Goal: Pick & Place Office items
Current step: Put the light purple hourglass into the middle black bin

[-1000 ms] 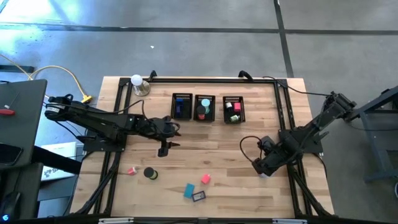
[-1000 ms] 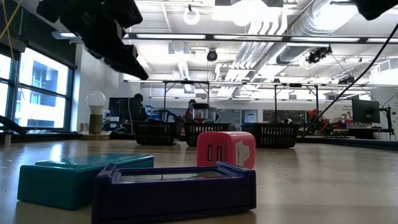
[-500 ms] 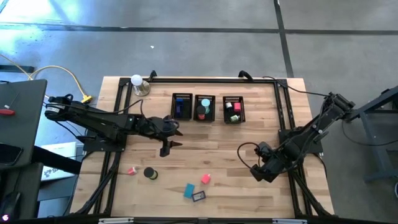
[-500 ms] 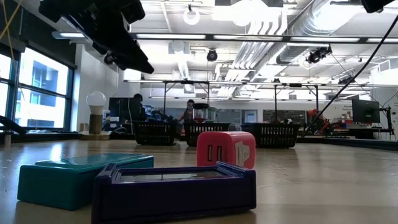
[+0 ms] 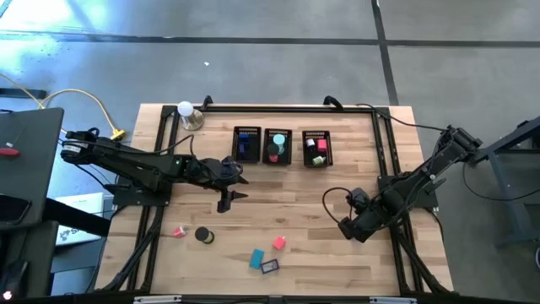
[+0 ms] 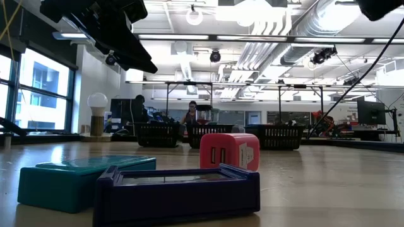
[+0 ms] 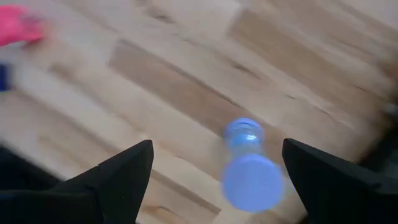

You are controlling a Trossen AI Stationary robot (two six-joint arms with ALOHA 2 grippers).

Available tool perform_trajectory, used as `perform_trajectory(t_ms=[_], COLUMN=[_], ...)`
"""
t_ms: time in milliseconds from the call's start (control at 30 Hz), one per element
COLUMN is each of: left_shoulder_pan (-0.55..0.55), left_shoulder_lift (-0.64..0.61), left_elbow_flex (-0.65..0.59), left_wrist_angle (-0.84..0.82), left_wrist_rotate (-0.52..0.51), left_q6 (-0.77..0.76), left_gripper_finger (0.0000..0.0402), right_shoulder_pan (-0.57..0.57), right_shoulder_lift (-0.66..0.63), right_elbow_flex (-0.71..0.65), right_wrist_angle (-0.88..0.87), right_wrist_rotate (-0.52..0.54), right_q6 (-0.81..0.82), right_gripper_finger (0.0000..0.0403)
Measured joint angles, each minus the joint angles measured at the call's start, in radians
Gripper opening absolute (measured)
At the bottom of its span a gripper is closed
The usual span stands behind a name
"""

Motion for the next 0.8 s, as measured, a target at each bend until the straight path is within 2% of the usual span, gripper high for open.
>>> perform_trajectory(t_ms=[400, 800], left_shoulder_pan=[0.0, 0.0], left_shoulder_lift=[0.0, 0.0], left_elbow_flex=[0.0, 0.0], left_wrist_angle=[-0.001, -0.001], left_wrist_rotate=[0.001, 0.001], left_q6=[0.0, 0.0], left_gripper_finger=[0.0211, 0.0211], right_shoulder_pan=[0.016, 0.02], right_shoulder_lift=[0.073, 0.115], right_elbow_flex=[0.0, 0.0], right_wrist_angle=[-0.043, -0.041], right_wrist_rotate=[-0.076, -0.079], right_q6=[0.032, 0.032], right_gripper_finger=[0.0346, 0.0346])
